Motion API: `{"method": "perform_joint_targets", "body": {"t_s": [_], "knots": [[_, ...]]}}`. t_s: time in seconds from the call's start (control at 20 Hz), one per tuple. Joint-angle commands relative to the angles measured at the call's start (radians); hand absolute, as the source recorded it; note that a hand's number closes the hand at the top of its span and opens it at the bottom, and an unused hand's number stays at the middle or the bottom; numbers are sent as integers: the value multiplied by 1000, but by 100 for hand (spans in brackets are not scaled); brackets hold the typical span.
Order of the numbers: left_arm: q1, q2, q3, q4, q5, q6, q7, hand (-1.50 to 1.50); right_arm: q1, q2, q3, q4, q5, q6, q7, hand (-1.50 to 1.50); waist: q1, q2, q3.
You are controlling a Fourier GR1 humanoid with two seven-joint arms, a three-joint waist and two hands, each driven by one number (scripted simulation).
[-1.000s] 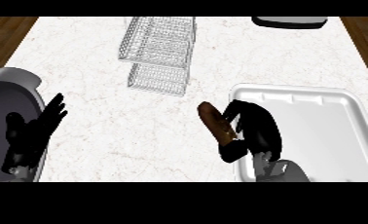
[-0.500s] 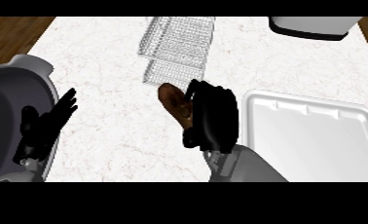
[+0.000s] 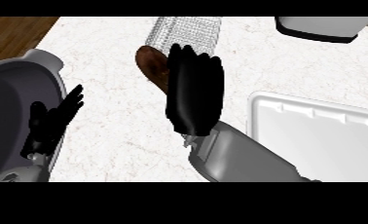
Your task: Pick the sweet potato from the tray and place it in the tiered basket
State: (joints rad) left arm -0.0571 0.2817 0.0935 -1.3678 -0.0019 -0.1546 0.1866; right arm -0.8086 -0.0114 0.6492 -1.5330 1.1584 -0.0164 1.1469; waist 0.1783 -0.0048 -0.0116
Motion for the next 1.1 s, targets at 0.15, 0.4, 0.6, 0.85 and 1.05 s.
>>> {"method": "perform_joint_targets", "body": {"t_s": [0.15,0.4,0.6,0.85,1.05], "knots": [[-27,0,-6,6,-9,4,5,0,-218,11,-55,115,22,-63,235,150,24,11,2],[-54,-4,-17,13,-11,-5,9,0,-351,11,-121,243,11,-88,233,150,25,25,2],[-55,-21,-27,22,-23,10,7,0,-426,11,-145,376,9,-127,222,150,24,36,3],[-77,-18,-23,28,-23,11,8,0,-482,11,-261,432,-37,-307,143,150,27,53,7],[-85,-24,-8,35,-9,17,10,0,-533,11,-312,529,-74,-378,89,150,17,52,6]]}}
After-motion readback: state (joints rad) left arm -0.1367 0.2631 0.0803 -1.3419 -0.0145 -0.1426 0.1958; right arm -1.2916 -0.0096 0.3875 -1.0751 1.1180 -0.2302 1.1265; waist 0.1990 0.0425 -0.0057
